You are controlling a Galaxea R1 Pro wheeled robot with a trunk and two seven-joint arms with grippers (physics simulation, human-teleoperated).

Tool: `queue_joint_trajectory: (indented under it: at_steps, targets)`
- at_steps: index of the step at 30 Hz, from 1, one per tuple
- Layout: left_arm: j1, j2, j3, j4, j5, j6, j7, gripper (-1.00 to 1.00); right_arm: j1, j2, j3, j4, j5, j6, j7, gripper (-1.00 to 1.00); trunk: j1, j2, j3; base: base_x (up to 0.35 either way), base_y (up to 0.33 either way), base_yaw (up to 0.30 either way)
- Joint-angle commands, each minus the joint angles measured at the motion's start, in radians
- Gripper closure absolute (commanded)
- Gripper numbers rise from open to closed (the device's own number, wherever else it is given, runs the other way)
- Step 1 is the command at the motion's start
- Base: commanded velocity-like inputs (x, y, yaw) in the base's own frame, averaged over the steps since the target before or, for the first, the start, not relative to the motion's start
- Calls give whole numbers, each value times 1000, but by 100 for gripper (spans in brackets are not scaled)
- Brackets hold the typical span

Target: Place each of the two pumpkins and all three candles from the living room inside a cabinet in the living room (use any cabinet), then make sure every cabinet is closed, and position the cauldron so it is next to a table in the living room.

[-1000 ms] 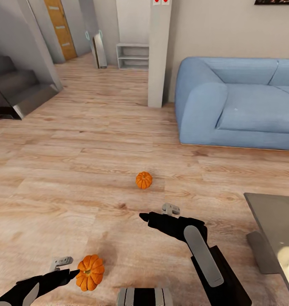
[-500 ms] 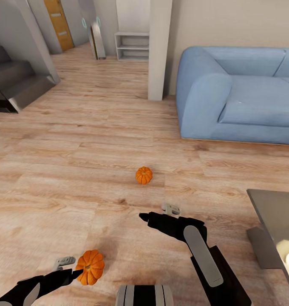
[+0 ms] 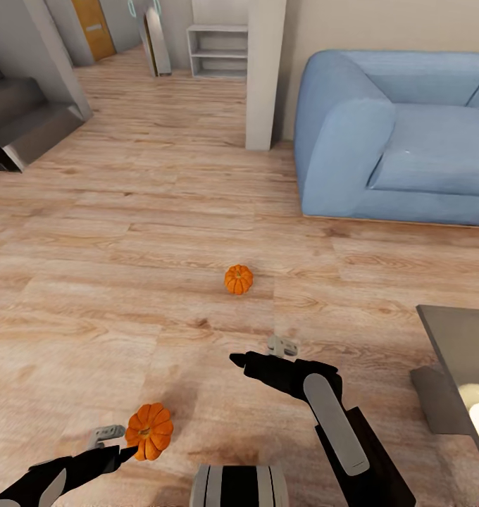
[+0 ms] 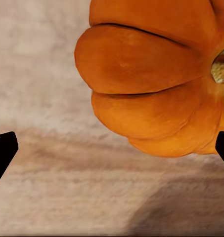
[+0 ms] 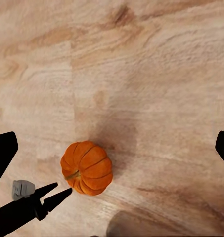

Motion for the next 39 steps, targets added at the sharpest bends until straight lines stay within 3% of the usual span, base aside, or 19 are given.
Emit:
queue_joint_trajectory:
  at_steps: [1,17,21,24,34,39]
  targets:
    - [0,0,0,0,0,0,0,-100,0,0,0,0,0,0,0,-100,0,0,-4,0,0,0]
    - [0,-1,-1,-5,-2,-6,-3,-100,0,0,2,9,1,-1,0,-100,1,-1,-12,0,0,0]
    - [-6,4,1,-19,-3,-2,-107,-100,0,3,2,22,1,-3,0,-100,1,-1,-12,0,0,0]
    - [-9,2,3,-26,-4,-3,-136,-100,0,3,2,27,1,-4,0,-100,1,-1,-12,0,0,0]
    - [-12,4,5,-67,-4,-4,-147,-100,0,5,2,29,1,-5,0,-100,1,-1,-12,0,0,0]
    - [-12,6,6,-69,-4,-5,-145,-100,0,5,2,29,1,-5,0,-100,4,-2,-31,0,0,0]
